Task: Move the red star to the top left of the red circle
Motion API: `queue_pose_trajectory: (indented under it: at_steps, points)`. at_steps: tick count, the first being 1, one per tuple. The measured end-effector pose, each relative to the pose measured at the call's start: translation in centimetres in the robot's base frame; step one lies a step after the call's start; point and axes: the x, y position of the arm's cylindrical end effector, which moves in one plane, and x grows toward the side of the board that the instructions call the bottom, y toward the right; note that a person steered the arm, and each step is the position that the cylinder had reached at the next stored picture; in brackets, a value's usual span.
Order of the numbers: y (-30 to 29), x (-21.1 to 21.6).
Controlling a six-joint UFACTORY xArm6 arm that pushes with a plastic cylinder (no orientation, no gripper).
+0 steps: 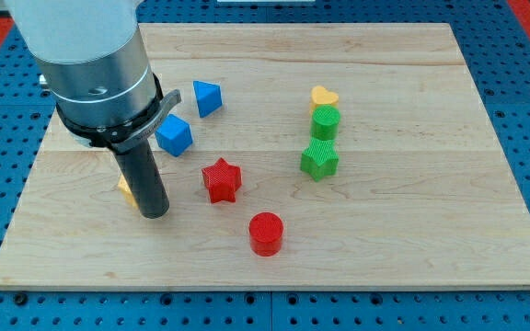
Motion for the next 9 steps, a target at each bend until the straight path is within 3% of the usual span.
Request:
queue_pose_trajectory:
  at_steps: [2, 4, 6, 9]
  points:
    - [-0.3, -1.0]
    - [4.1, -6.7]
    - [7.7, -2.1]
    - [7.5, -6.1]
